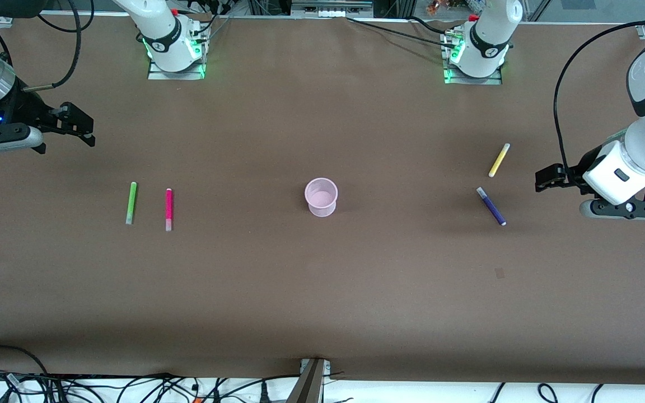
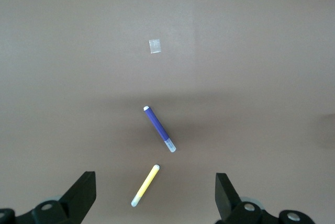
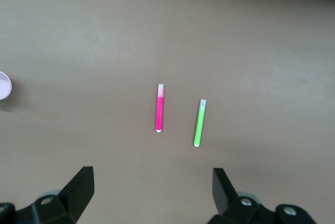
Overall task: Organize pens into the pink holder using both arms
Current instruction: 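Move the left gripper toward the purple marker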
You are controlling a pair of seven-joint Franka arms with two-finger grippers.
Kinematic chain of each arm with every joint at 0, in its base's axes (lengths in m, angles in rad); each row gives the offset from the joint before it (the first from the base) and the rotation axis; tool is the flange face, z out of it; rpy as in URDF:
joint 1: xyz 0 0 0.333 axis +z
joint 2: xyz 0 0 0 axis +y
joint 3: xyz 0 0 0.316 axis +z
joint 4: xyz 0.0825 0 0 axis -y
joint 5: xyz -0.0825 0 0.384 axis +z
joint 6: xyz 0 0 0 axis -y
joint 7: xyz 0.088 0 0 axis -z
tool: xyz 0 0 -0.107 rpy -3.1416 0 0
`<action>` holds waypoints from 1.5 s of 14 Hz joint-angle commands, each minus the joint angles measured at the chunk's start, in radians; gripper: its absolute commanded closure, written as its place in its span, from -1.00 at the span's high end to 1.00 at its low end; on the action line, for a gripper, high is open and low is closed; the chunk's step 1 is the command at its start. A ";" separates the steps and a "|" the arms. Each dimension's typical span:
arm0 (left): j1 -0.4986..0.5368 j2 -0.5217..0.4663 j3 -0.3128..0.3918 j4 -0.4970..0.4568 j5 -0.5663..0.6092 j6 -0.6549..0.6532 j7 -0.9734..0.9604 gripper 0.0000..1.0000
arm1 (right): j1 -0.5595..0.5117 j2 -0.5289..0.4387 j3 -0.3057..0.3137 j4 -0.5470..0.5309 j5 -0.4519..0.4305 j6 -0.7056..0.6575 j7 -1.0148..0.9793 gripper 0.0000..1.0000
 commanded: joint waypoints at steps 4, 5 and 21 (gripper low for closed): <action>0.003 0.001 -0.005 0.021 -0.014 -0.022 0.002 1.00 | 0.003 0.011 -0.001 0.027 -0.009 -0.021 -0.011 1.00; 0.003 0.003 -0.005 0.021 -0.014 -0.022 0.002 1.00 | 0.003 0.011 -0.001 0.027 -0.009 -0.021 -0.011 1.00; 0.061 0.148 0.006 -0.011 -0.017 0.149 -0.217 1.00 | 0.003 0.011 -0.001 0.027 -0.007 -0.021 -0.010 1.00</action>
